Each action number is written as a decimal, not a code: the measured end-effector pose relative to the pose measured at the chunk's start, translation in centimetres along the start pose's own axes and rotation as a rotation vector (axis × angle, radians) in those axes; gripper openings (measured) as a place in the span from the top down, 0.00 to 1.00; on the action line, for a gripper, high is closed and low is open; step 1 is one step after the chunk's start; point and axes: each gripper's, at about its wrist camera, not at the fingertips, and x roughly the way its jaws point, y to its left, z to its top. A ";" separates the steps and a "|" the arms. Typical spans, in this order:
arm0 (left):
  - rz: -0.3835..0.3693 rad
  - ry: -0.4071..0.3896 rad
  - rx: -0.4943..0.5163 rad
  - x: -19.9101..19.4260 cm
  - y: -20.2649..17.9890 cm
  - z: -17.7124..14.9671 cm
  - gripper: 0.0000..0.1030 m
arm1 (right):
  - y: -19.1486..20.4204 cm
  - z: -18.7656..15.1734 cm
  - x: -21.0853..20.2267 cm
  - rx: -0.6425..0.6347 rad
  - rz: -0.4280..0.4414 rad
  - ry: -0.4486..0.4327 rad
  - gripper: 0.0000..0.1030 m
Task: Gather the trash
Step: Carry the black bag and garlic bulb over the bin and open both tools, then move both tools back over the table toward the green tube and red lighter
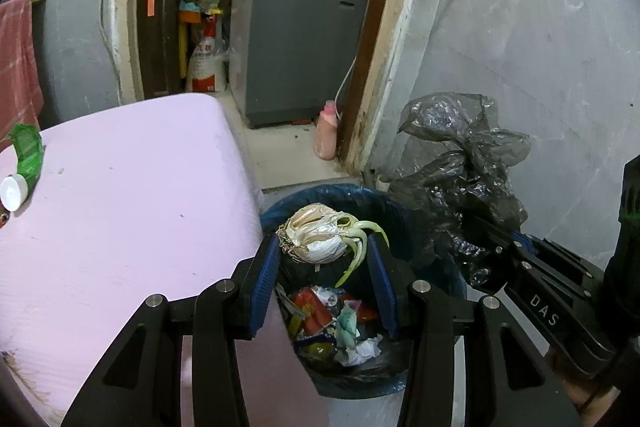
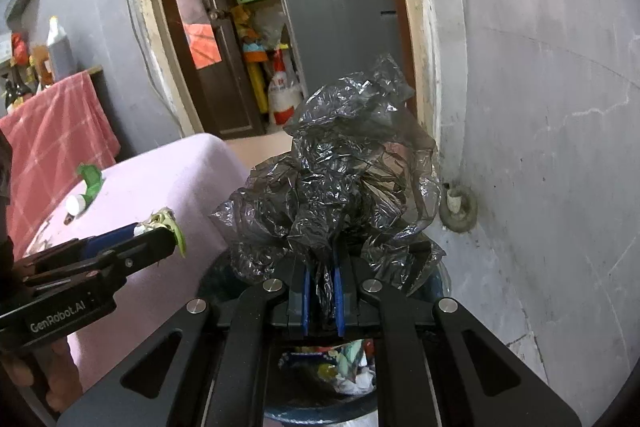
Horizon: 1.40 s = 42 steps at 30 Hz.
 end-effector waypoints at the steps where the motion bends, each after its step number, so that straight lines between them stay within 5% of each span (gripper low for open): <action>1: -0.001 0.005 -0.001 0.2 0.0 -0.1 0.62 | -0.2 -0.1 0.0 0.002 -0.001 0.004 0.92; 9: 0.004 0.031 -0.007 1.5 0.0 -0.3 0.61 | -0.9 -0.4 0.3 0.018 -0.008 0.024 0.88; 13: 0.000 0.030 -0.004 1.5 0.1 -0.4 0.60 | -1.0 -0.4 0.3 0.025 -0.003 0.027 0.76; 20: -0.002 0.018 -0.012 0.8 0.3 -0.7 0.60 | -1.1 -0.5 0.2 0.023 0.002 0.028 0.75; 28: 0.018 -0.066 -0.043 -1.3 1.1 -0.1 0.51 | -0.6 0.1 -1.2 0.021 -0.002 -0.054 0.72; 32: 0.050 -0.138 -0.067 -3.4 2.0 0.5 0.43 | 0.2 0.9 -2.7 0.021 0.000 -0.143 0.48; 36: 0.088 -0.193 -0.077 -5.5 3.1 1.0 0.38 | 1.3 1.9 -3.7 0.006 0.007 -0.208 0.45; 38: 0.114 -0.223 -0.087 -6.7 3.8 1.1 0.25 | 2.1 2.3 -4.2 0.003 0.016 -0.243 0.34; 42: 0.154 -0.275 -0.108 -9.1 5.8 1.5 0.24 | 3.9 3.0 -4.7 -0.010 0.031 -0.291 0.23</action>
